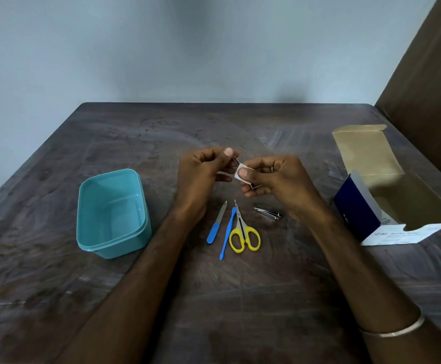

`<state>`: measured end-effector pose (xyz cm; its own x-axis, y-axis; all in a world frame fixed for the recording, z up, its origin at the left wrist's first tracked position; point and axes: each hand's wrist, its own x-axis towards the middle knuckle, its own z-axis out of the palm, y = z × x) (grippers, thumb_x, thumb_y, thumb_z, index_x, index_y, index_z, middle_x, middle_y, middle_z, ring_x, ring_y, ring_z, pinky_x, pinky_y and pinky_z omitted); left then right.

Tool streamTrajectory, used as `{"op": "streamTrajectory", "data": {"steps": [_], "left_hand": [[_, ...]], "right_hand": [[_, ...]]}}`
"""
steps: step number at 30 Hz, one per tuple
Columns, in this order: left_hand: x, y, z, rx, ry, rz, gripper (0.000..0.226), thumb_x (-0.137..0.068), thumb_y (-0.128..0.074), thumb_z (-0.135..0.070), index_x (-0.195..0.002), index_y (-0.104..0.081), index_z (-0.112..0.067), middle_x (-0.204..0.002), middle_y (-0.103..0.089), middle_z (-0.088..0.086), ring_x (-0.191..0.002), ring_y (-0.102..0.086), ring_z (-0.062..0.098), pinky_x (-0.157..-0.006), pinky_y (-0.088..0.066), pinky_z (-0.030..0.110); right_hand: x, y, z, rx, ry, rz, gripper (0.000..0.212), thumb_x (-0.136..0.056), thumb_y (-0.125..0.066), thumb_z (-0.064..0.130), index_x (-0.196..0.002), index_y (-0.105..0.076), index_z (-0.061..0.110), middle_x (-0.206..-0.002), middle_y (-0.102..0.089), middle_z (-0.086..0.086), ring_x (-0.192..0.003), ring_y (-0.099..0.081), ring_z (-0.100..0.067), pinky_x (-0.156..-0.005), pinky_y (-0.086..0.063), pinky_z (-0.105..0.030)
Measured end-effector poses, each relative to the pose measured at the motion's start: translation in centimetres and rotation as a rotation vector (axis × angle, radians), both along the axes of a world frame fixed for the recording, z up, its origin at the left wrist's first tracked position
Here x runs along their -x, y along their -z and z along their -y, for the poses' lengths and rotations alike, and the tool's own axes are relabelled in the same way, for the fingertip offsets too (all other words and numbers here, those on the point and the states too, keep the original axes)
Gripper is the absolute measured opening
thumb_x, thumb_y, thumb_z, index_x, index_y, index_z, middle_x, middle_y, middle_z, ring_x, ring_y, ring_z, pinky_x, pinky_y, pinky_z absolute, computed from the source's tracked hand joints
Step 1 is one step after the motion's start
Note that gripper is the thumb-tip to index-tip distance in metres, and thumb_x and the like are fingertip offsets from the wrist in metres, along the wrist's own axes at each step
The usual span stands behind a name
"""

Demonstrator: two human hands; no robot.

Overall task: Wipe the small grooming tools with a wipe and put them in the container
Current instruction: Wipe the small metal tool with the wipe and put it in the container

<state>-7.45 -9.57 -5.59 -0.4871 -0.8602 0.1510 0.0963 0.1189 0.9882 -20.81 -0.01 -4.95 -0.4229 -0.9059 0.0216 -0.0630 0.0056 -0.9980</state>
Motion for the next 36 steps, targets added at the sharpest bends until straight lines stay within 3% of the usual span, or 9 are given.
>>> {"op": "streamTrajectory", "data": {"steps": [6,13,18,24,29,32,36], "left_hand": [[0.13,0.17,0.08,0.006,0.013,0.024,0.019,-0.093,-0.064,-0.017,-0.100,-0.072,-0.002,-0.090,-0.074,0.013,-0.076,-0.069,0.018,-0.067,-0.058,0.028],[0.08,0.22,0.03,0.048,0.064,0.008,0.012,-0.093,-0.063,-0.011,-0.098,-0.074,-0.011,-0.100,-0.076,0.002,-0.090,-0.070,0.016,-0.069,-0.059,0.031],[-0.11,0.15,0.26,-0.005,0.141,-0.006,0.015,-0.095,-0.059,-0.009,-0.101,-0.073,-0.009,-0.105,-0.074,0.002,-0.097,-0.068,0.016,-0.072,-0.059,0.028],[-0.21,-0.14,0.30,-0.078,0.153,-0.058,0.017,-0.095,-0.057,-0.006,-0.093,-0.072,-0.013,-0.086,-0.073,-0.005,-0.082,-0.067,0.011,-0.075,-0.056,0.037],[-0.17,-0.31,0.18,-0.118,0.146,-0.113,0.018,-0.095,-0.056,-0.004,-0.090,-0.071,-0.012,-0.088,-0.073,-0.003,-0.082,-0.067,0.013,-0.068,-0.059,0.034],[-0.19,-0.35,0.15,-0.123,0.165,-0.129,0.018,-0.095,-0.056,-0.004,-0.090,-0.072,-0.011,-0.086,-0.072,-0.001,-0.080,-0.067,0.014,-0.068,-0.058,0.034],[-0.16,-0.32,0.10,-0.085,0.177,-0.075,0.019,-0.096,-0.055,-0.005,-0.090,-0.071,-0.013,-0.092,-0.075,-0.006,-0.083,-0.068,0.011,-0.075,-0.057,0.039]], "right_hand": [[0.21,0.21,-0.03,-0.016,-0.016,0.026,0.019,-0.080,-0.076,0.000,-0.094,-0.072,0.012,-0.078,-0.076,-0.008,-0.069,-0.075,-0.024,-0.067,-0.064,-0.035],[-0.01,0.08,-0.14,0.006,0.025,0.012,0.011,-0.083,-0.078,0.020,-0.089,-0.077,0.010,-0.072,-0.072,-0.008,-0.063,-0.069,-0.021,-0.061,-0.061,-0.033],[-0.15,0.03,-0.20,-0.019,-0.021,0.122,0.016,-0.086,-0.074,0.022,-0.092,-0.077,0.008,-0.070,-0.068,-0.009,-0.061,-0.065,-0.019,-0.059,-0.058,-0.032],[0.26,-0.04,-0.20,0.002,-0.112,0.241,0.016,-0.086,-0.067,-0.002,-0.101,-0.071,0.003,-0.077,-0.074,-0.009,-0.066,-0.070,-0.021,-0.062,-0.060,-0.031],[0.25,-0.09,-0.34,0.016,-0.184,0.249,0.030,-0.081,-0.066,-0.015,-0.104,-0.070,0.004,-0.081,-0.075,-0.005,-0.077,-0.074,-0.021,-0.068,-0.062,-0.033],[0.17,-0.11,-0.29,0.015,-0.156,0.239,0.026,-0.082,-0.067,-0.012,-0.101,-0.069,0.006,-0.079,-0.075,-0.006,-0.074,-0.074,-0.021,-0.064,-0.061,-0.031],[0.14,-0.01,-0.16,0.019,-0.099,0.165,0.008,-0.087,-0.069,0.007,-0.094,-0.072,0.007,-0.074,-0.074,-0.006,-0.063,-0.070,-0.018,-0.058,-0.059,-0.030]]}}
